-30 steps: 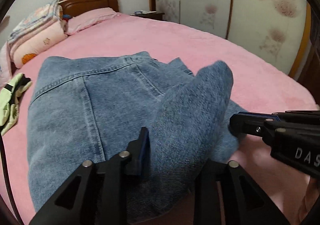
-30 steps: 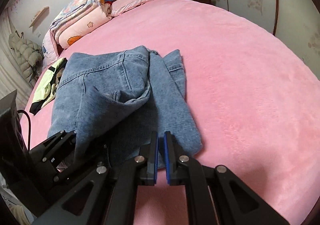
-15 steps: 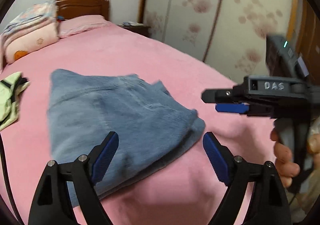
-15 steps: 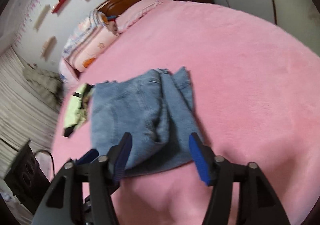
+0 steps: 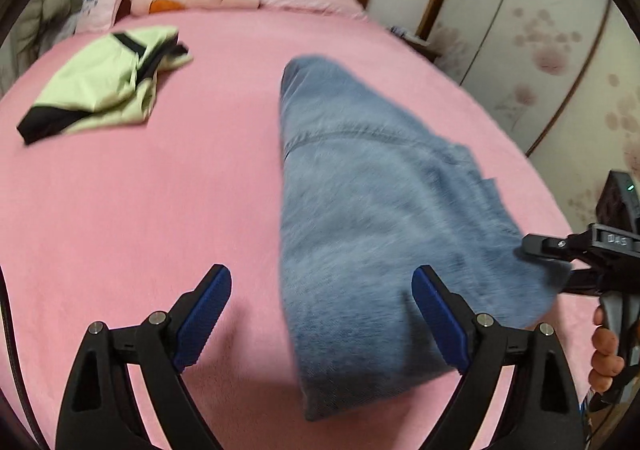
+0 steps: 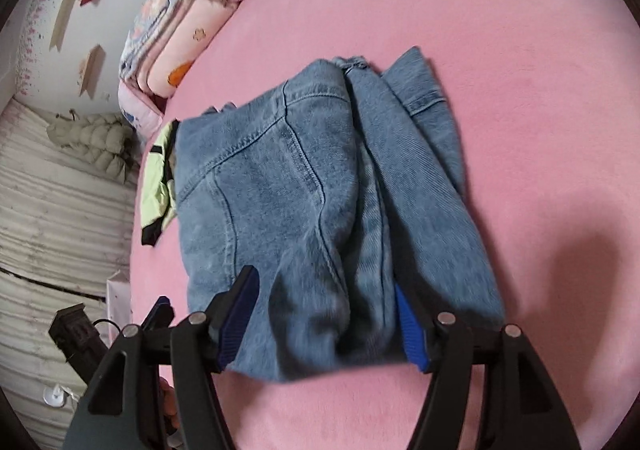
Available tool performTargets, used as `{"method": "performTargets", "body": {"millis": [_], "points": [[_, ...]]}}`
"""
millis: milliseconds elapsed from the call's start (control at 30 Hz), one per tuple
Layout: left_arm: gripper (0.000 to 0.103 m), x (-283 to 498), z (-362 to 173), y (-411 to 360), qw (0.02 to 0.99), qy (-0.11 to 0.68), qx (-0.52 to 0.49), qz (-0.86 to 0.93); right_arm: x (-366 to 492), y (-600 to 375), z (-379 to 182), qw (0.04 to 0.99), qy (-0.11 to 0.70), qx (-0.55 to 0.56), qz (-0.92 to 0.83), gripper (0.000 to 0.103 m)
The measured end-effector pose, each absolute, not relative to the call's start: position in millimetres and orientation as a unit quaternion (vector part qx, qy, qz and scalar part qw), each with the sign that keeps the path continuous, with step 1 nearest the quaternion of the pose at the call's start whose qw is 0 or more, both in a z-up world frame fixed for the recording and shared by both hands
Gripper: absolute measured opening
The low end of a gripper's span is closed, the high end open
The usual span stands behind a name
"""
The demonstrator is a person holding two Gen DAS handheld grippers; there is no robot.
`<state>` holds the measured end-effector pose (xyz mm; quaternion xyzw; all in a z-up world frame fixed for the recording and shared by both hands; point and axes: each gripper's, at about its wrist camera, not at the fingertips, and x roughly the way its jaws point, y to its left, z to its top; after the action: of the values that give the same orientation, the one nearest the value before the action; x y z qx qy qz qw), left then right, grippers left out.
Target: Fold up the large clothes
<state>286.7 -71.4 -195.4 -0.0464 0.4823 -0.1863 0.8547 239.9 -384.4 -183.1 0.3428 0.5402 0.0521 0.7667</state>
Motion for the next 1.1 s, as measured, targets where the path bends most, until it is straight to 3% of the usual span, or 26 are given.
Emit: {"method": "performTargets", "body": {"millis": [33, 67, 167, 267, 500, 800, 1000, 1100], "points": [[0.091, 288.2, -203.1, -77.5, 0.852, 0.487, -0.043, -0.187, 243.3, -381.3, -182.9, 0.771, 0.543, 0.329, 0.054, 0.058], [0.091, 288.4, -207.6, -80.2, 0.85, 0.492, -0.037, -0.187, 247.4, -375.0, -180.8, 0.78, 0.547, 0.301, 0.053, 0.042], [0.094, 292.1, -212.9, -88.3, 0.846, 0.498, -0.029, -0.187, 249.8, -364.7, -172.2, 0.801, 0.544, 0.243, 0.057, 0.02], [0.096, 300.1, -211.8, -91.8, 0.844, 0.502, -0.035, -0.184, 244.4, -359.2, -161.0, 0.821, 0.529, 0.208, 0.058, 0.014], [0.096, 292.7, -187.3, -108.2, 0.866, 0.458, -0.028, -0.198, 203.5, -355.7, -102.1, 0.898, 0.419, 0.135, 0.015, 0.013], [0.097, 289.0, -214.9, -141.0, 0.861, 0.471, 0.003, -0.192, 194.9, -381.7, -175.9, 0.866, 0.482, 0.118, -0.055, 0.013], [0.097, 293.4, -214.5, -139.9, 0.858, 0.476, 0.005, -0.192, 200.9, -369.7, -178.7, 0.868, 0.484, 0.082, -0.076, 0.017], [0.097, 295.0, -204.5, -139.9, 0.856, 0.481, 0.022, -0.19, 204.8, -361.4, -164.1, 0.866, 0.49, 0.051, -0.085, 0.029]]}}
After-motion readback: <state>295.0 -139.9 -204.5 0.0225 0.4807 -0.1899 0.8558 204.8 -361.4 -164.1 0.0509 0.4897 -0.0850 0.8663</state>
